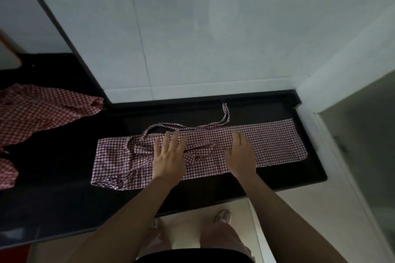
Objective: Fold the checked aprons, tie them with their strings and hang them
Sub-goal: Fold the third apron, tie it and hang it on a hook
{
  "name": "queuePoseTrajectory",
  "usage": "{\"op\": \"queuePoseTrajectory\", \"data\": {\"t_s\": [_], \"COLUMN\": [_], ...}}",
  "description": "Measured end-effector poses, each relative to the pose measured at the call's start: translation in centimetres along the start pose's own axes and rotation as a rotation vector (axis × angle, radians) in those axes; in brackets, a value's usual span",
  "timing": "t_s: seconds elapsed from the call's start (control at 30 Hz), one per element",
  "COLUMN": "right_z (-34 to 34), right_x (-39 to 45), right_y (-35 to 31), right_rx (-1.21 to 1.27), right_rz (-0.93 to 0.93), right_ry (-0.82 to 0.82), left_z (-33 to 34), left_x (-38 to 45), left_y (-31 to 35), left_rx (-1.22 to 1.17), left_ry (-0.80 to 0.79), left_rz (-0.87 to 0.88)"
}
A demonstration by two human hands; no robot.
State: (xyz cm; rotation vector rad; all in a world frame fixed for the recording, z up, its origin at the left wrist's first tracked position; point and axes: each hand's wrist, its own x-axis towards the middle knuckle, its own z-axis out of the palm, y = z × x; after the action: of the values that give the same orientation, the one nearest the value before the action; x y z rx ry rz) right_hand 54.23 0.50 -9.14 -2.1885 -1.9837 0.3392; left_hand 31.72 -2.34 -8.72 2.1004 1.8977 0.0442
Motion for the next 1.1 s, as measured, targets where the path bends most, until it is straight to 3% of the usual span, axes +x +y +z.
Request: {"op": "queuePoseTrajectory", "data": {"t_s": [0.13, 0.37, 0.47, 0.6, 0.73, 0.97, 1.03, 1.1], "right_z": [-3.5, -6.2, -6.3, -7.0, -8.8, -12.5, -14.1, -14.8], "right_x": [2.4, 6.6, 8.2, 10.4, 11.6, 11.1, 10.6, 10.1], "right_y": [7.4, 19.1, 20.9, 21.8, 22.1, 19.1, 15.8, 12.0], "right_rx": [0.037, 0.159, 0.134, 0.338, 0.658, 0.698, 0.76, 0.779], "right_rz": [0.279, 0.643, 0.617, 0.618, 0.593, 0.442, 0.349, 0.252], "right_ry": [0.053, -0.133, -0.229, -0.375, -0.383, -0.459, -0.548, -0.619], "left_z": [0.7, 4.4, 5.8, 6.9, 6.9, 6.3, 5.6, 4.5], "left_x": [1.9, 4.8, 5.8, 6.3, 6.8, 7.4, 8.3, 9.2], "left_y": [5.8, 13.4, 14.9, 15.0, 15.1, 15.9, 17.2, 18.3], "left_rx": [-0.042, 0.064, 0.084, 0.118, 0.123, 0.119, 0.003, -0.29], "left_ry": [-0.03, -0.133, -0.204, -0.262, -0.268, -0.31, -0.325, -0.224], "left_rz": [0.078, 0.021, -0.024, -0.082, -0.103, -0.122, -0.108, -0.088]}}
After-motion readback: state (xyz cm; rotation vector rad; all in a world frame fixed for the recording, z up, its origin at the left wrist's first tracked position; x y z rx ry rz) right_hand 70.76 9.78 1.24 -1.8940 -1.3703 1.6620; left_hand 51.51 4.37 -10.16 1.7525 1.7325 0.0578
